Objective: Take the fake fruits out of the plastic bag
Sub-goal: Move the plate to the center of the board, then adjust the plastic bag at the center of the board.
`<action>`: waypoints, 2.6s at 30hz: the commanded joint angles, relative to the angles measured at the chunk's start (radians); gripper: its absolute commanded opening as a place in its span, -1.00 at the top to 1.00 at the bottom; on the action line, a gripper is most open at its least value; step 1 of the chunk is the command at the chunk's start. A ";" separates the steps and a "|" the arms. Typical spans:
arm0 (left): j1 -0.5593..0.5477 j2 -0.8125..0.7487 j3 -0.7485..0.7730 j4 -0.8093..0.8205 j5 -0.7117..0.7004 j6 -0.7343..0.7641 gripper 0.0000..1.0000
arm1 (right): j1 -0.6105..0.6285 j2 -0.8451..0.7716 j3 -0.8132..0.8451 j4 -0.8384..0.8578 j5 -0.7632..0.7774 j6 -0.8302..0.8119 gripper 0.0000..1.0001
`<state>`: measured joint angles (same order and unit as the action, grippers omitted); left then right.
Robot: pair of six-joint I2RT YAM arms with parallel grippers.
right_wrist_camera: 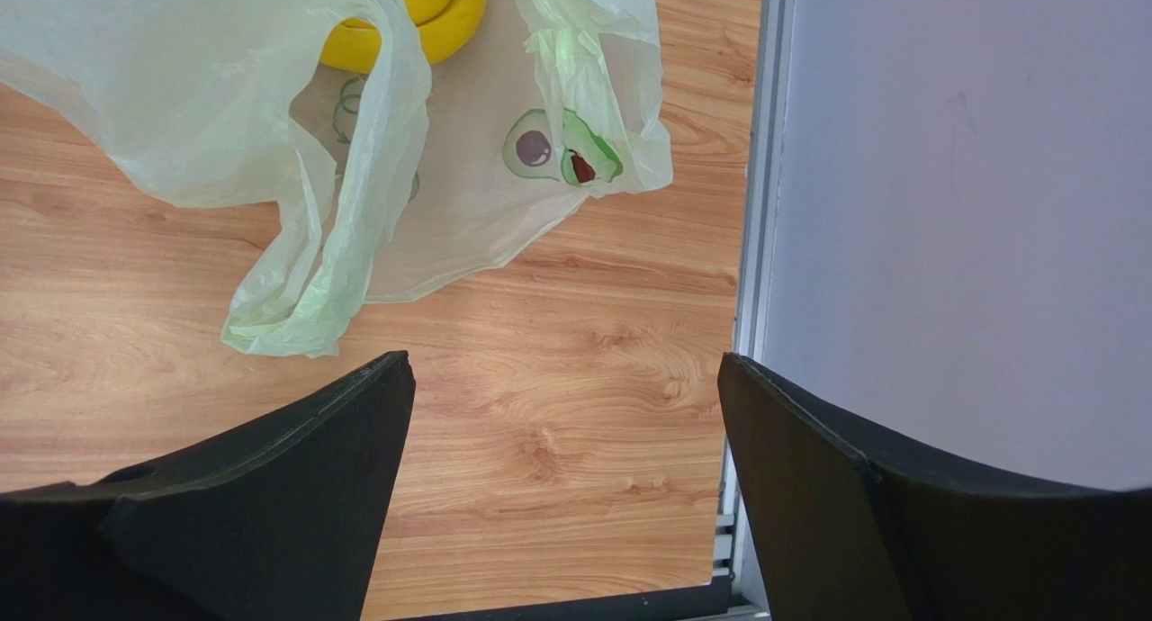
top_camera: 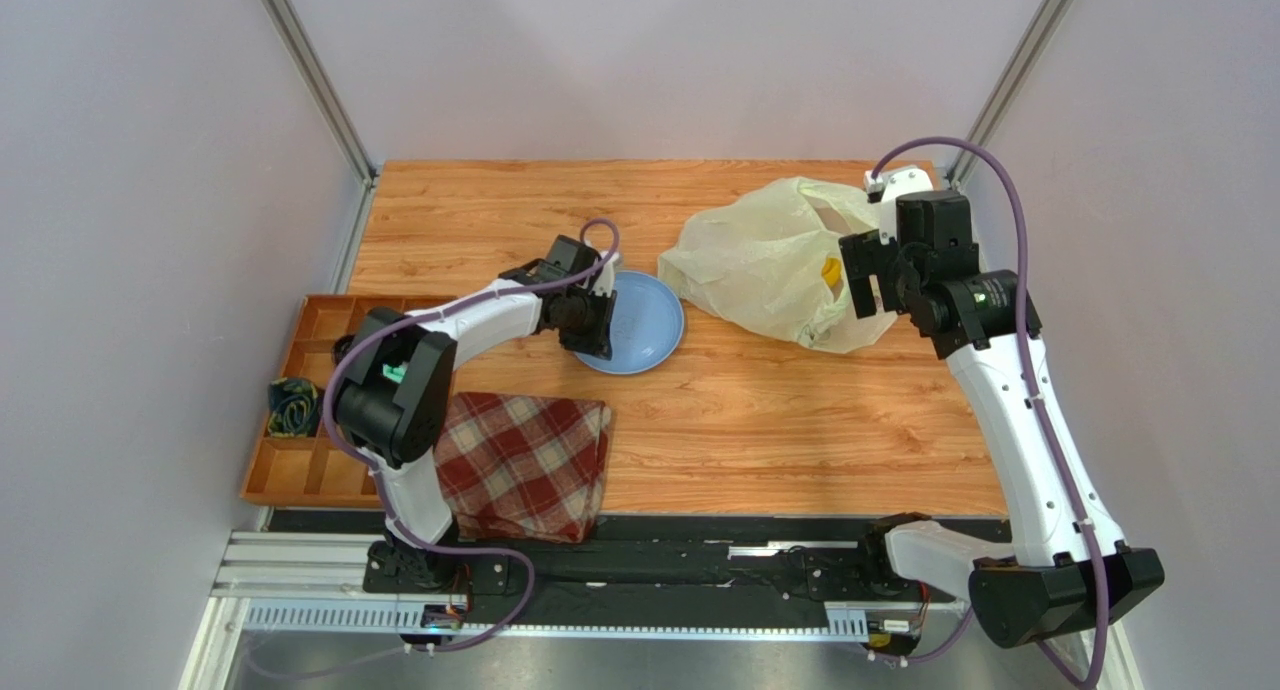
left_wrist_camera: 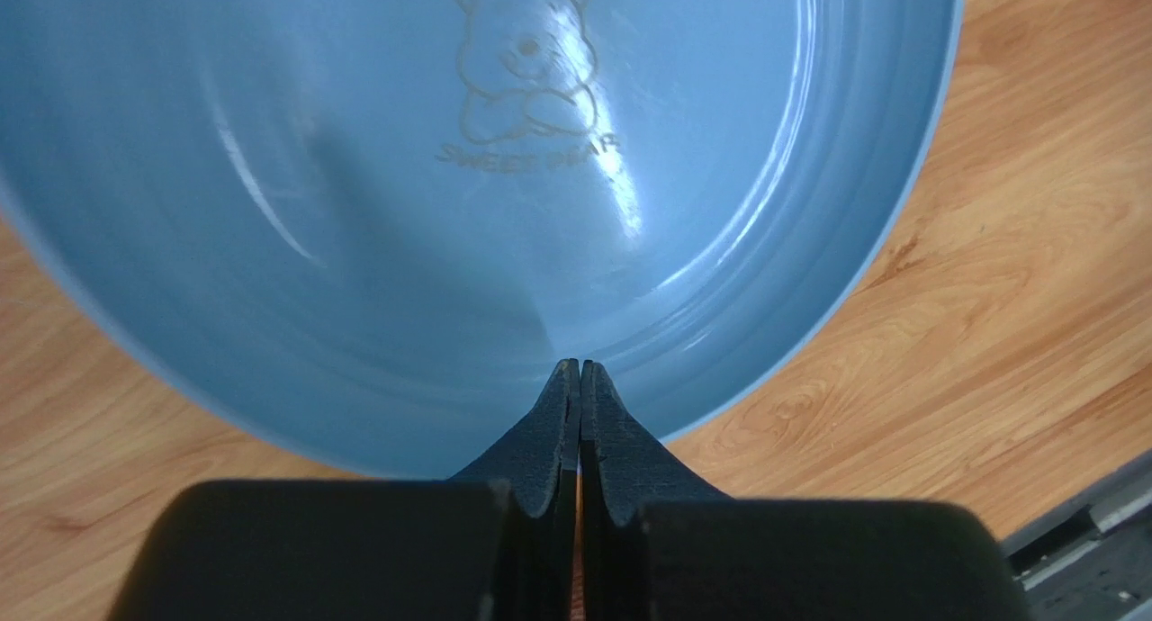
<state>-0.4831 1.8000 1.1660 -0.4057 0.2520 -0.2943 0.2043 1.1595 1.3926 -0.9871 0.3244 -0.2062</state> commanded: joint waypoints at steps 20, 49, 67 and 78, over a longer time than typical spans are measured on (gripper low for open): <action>-0.675 0.027 0.021 0.013 0.271 0.203 1.00 | -0.012 -0.018 -0.060 0.062 -0.013 -0.010 -0.82; -0.523 0.344 0.945 0.203 0.020 -0.003 -0.59 | -0.362 0.427 0.221 0.053 -0.469 -0.202 -0.85; -0.356 0.260 0.902 0.125 -0.089 0.050 1.00 | -0.330 0.736 0.624 0.117 -0.614 -0.110 1.00; 0.049 0.205 1.158 0.143 0.093 0.184 1.00 | -0.151 0.990 1.165 0.445 -0.452 0.023 1.00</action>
<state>-0.4877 2.0590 2.1860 -0.3012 0.2379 -0.1917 0.0151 2.1509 2.5359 -0.7734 -0.2031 -0.2676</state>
